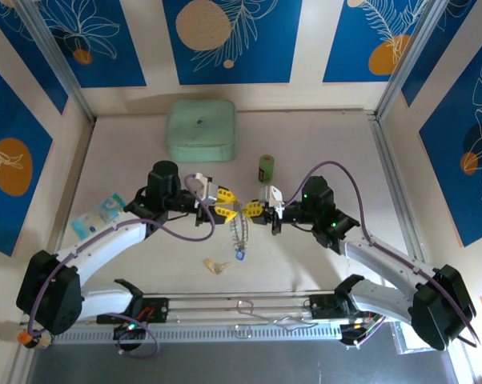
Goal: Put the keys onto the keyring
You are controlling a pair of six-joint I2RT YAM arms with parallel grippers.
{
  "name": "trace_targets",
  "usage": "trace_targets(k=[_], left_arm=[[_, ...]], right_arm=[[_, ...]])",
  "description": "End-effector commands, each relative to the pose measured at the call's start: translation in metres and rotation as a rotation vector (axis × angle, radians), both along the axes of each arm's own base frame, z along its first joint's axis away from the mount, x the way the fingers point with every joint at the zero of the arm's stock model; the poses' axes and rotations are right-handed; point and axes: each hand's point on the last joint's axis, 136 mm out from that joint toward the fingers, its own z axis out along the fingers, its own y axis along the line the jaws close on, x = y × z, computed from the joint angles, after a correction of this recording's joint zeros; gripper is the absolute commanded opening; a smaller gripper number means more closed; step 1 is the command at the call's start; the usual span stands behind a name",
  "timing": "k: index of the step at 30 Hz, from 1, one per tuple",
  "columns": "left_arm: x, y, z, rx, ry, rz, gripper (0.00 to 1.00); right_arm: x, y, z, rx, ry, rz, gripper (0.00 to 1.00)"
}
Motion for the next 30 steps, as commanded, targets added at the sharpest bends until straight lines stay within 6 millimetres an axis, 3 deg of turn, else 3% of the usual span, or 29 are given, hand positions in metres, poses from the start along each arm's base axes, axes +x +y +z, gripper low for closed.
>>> trace_targets(k=[1, 9, 13, 17, 19, 21, 24, 30], left_arm=[[0.000, 0.000, -0.001, -0.013, -0.019, -0.020, 0.34], [-0.005, 0.002, -0.002, -0.004, -0.049, -0.029, 0.28], [-0.001, 0.002, -0.005, 0.013, -0.066, -0.003, 0.15], [0.001, 0.003, -0.007, 0.028, -0.093, 0.017, 0.10], [0.001, 0.004, -0.008, 0.044, -0.108, 0.027, 0.12], [0.001, 0.005, -0.010, 0.058, -0.118, 0.035, 0.23], [0.000, 0.006, -0.011, 0.063, -0.127, 0.039, 0.25], [0.000, 0.005, -0.012, 0.055, -0.142, 0.040, 0.11]], right_arm=[[0.000, 0.005, 0.020, 0.043, -0.044, 0.003, 0.00], [0.004, 0.013, 0.026, 0.062, -0.043, -0.017, 0.00], [0.003, 0.016, 0.027, 0.069, -0.033, -0.009, 0.00], [0.002, 0.016, 0.027, 0.080, -0.023, -0.008, 0.00], [0.002, 0.016, 0.028, 0.083, -0.020, -0.007, 0.00], [0.002, 0.016, 0.028, 0.082, -0.018, -0.010, 0.00], [0.004, 0.016, 0.028, 0.082, -0.018, -0.018, 0.00], [0.002, 0.020, 0.030, 0.087, -0.017, 0.000, 0.00]])
